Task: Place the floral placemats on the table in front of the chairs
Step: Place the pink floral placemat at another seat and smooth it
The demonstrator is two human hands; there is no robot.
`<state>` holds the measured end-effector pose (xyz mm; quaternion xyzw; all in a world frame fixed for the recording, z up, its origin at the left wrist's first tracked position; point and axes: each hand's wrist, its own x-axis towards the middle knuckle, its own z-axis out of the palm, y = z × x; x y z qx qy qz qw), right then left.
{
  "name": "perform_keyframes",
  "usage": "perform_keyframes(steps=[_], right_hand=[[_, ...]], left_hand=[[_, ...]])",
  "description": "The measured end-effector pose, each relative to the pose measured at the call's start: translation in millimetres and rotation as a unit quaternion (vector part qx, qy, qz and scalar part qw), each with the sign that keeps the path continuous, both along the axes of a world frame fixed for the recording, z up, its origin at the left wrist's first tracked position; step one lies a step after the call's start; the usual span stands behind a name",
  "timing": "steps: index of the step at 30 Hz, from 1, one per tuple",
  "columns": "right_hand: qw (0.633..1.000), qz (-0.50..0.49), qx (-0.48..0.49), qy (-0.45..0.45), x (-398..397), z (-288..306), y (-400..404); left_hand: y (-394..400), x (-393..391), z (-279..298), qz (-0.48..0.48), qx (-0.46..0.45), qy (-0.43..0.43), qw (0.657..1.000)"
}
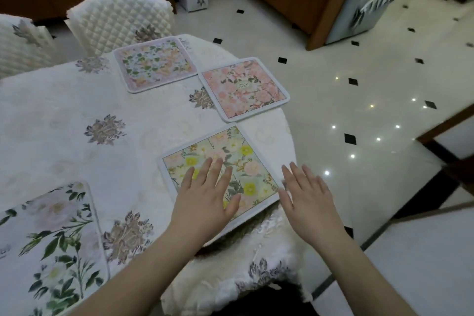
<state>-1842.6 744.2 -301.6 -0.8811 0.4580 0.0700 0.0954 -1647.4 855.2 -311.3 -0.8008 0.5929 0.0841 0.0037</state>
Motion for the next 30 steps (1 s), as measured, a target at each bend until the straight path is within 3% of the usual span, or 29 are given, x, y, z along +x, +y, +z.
perform_keyframes(steps=[6,14,24,30], right_hand=[[0.997,-0.071,-0.007,-0.015,-21,2,-10],[0.997,-0.076,-0.009,-0.014,-67,-22,-60],[0.998,-0.021,-0.01,-0.058,-128,-42,-168],[0.996,0.021,-0.035,-0.078,-123,-45,-202]], left_hand=[[-33,-19,4,-0.034,0.019,0.017,0.999],[-95,-63,-8,-0.041,-0.028,-0.01,0.999],[-177,-149,-14,-0.025,-0.047,-0.057,0.997],[-199,-153,-9,0.014,-0.067,-0.085,0.994]])
